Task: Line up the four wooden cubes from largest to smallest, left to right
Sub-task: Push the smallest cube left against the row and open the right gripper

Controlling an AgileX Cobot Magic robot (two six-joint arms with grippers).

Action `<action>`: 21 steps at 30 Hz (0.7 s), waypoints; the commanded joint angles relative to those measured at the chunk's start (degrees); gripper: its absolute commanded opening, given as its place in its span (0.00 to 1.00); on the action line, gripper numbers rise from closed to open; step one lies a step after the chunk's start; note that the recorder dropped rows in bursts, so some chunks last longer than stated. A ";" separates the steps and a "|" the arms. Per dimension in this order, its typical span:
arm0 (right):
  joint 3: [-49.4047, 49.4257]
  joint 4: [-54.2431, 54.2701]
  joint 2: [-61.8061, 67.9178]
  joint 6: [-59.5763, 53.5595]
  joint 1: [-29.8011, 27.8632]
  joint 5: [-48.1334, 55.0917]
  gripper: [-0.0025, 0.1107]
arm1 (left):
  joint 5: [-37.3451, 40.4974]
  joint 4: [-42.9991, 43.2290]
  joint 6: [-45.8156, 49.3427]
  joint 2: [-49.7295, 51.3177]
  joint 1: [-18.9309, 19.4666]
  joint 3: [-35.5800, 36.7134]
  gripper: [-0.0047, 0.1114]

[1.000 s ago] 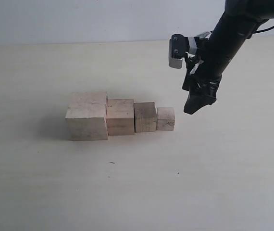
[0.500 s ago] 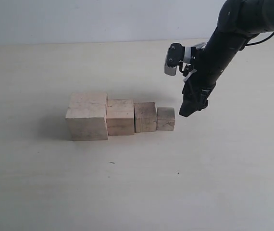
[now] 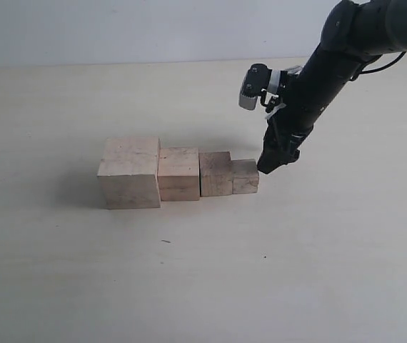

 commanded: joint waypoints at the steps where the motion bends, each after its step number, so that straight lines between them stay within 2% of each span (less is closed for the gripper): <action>1: -0.28 0.94 -0.04 -0.54 0.02 -0.19 0.64 | -0.54 0.04 -0.21 -0.25 0.03 0.21 0.04; 21: -0.28 2.02 -0.04 -0.43 0.02 0.33 0.64 | -0.54 0.04 -0.21 -0.25 0.03 0.21 0.04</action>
